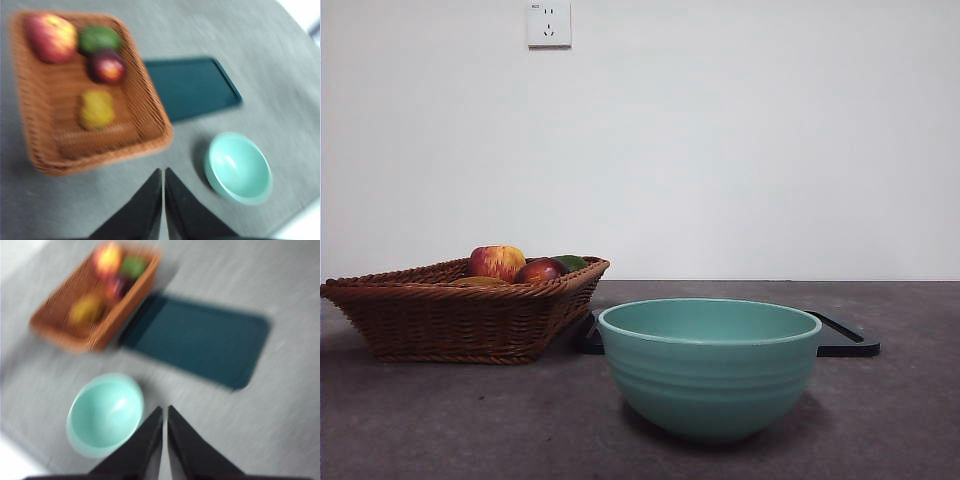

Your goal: Pick up the wifruite, put it on the bowl, pick up the plate, put it on desk

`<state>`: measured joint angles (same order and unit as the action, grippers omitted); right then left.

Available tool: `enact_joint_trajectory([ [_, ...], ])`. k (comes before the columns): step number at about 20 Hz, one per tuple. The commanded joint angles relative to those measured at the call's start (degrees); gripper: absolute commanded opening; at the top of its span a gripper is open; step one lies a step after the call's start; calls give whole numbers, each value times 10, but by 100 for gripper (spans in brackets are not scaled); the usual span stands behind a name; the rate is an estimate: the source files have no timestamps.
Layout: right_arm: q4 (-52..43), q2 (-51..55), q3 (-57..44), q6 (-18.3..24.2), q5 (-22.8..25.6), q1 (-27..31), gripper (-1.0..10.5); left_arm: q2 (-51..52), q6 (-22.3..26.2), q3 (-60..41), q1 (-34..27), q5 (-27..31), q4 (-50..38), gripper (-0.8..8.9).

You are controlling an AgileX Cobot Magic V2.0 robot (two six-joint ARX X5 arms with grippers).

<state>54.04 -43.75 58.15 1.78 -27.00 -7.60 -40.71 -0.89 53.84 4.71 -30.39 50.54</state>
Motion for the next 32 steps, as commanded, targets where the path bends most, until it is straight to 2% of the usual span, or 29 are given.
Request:
enact_joint_trajectory([
  [1,23,-17,17,35,-2,-31,6,-14,30,20,22,-16,17,10],
  [4,35,-26,17,38,-2,-67,6,-19,33,20,43,-18,28,10],
  [8,35,-26,17,34,-2,-81,7,-19,33,20,45,-17,26,28],
  [10,35,-26,17,31,-2,-81,60,-19,32,20,45,-17,26,160],
  [12,35,-26,17,27,-2,-81,291,-19,30,20,45,-17,26,364],
  [13,35,-26,17,27,-2,-81,394,-19,28,20,45,-17,26,436],
  [14,35,-26,17,27,-2,-81,424,-19,28,20,45,-17,26,472],
  [21,35,-26,17,19,-2,-81,424,-27,11,20,47,-7,7,469],
  [23,35,-26,17,18,-2,-81,424,-43,8,29,49,14,0,469],
  [29,34,-26,17,19,-1,-81,424,-168,17,113,91,76,-22,463],
  [32,34,-26,17,19,-1,-81,424,-257,34,158,120,125,-24,458],
])
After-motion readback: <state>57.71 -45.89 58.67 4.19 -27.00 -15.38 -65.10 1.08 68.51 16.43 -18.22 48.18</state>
